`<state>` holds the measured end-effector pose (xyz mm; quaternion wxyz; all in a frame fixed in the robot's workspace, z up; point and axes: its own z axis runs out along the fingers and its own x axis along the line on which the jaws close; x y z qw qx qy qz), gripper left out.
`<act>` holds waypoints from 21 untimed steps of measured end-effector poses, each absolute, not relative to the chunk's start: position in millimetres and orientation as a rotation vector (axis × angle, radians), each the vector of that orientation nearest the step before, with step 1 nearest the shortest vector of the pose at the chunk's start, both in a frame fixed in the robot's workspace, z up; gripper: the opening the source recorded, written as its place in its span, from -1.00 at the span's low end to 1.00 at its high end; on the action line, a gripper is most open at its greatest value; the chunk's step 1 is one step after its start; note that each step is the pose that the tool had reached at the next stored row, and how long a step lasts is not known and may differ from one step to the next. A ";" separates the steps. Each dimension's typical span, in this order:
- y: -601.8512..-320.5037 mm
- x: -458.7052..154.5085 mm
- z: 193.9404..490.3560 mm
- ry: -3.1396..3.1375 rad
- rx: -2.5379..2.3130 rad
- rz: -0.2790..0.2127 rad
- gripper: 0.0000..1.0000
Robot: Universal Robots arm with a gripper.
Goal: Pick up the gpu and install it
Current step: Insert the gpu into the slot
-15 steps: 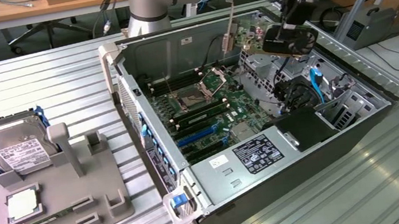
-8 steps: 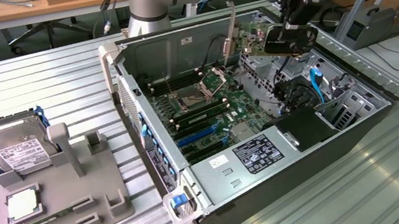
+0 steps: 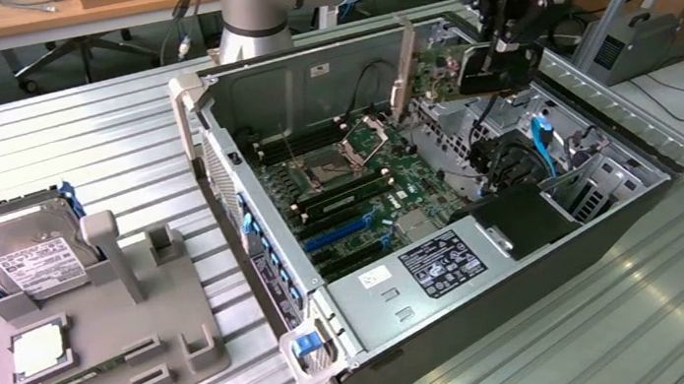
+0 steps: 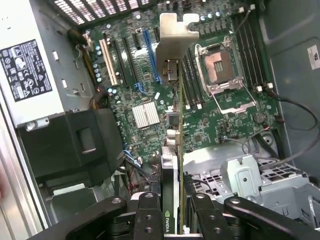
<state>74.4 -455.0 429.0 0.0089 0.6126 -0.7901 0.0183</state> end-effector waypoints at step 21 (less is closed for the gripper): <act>-454.8 73.5 428.9 -2.231 2.186 0.074 -0.45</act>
